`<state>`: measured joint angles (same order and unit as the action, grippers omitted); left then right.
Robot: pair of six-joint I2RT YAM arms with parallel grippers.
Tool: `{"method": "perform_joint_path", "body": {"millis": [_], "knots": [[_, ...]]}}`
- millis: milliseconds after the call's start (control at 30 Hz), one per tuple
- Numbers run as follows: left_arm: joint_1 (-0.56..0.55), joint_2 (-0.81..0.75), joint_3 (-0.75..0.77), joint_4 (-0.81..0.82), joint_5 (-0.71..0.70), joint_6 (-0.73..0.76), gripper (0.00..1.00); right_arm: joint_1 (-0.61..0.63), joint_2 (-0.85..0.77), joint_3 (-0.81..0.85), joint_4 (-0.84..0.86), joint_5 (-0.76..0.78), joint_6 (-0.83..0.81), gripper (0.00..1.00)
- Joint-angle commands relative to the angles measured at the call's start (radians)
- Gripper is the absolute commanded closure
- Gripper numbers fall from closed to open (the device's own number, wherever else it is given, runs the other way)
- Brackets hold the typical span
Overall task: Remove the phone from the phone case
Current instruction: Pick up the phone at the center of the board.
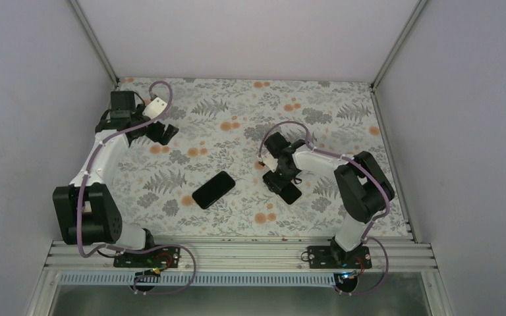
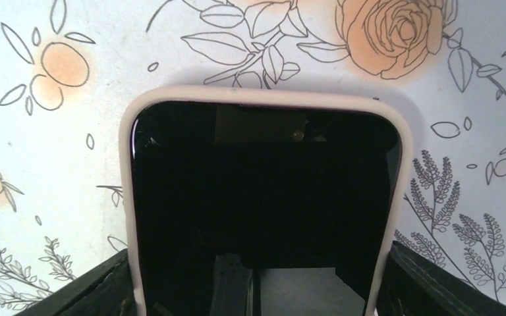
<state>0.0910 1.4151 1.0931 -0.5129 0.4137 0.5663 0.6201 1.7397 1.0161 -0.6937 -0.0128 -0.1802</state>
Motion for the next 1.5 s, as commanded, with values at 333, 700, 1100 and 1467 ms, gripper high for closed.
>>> {"method": "perform_joint_path", "body": {"millis": [333,700,1100,1467], "knots": [[-0.239,0.343,0.413,-0.430,0.235,0.094,0.00,0.003,-0.033,0.262,-0.045,-0.054,-0.047,0.48],[-0.282,0.733,0.878,-0.810,0.479,0.057,0.00,0.064,0.064,0.508,-0.058,-0.065,-0.044,0.48],[-0.293,0.848,1.005,-0.845,0.558,-0.045,0.00,0.104,0.165,0.642,-0.024,-0.050,-0.030,0.49],[-0.306,0.849,0.948,-0.845,0.581,-0.058,0.01,0.115,0.210,0.714,-0.017,-0.050,-0.027,0.49]]}}
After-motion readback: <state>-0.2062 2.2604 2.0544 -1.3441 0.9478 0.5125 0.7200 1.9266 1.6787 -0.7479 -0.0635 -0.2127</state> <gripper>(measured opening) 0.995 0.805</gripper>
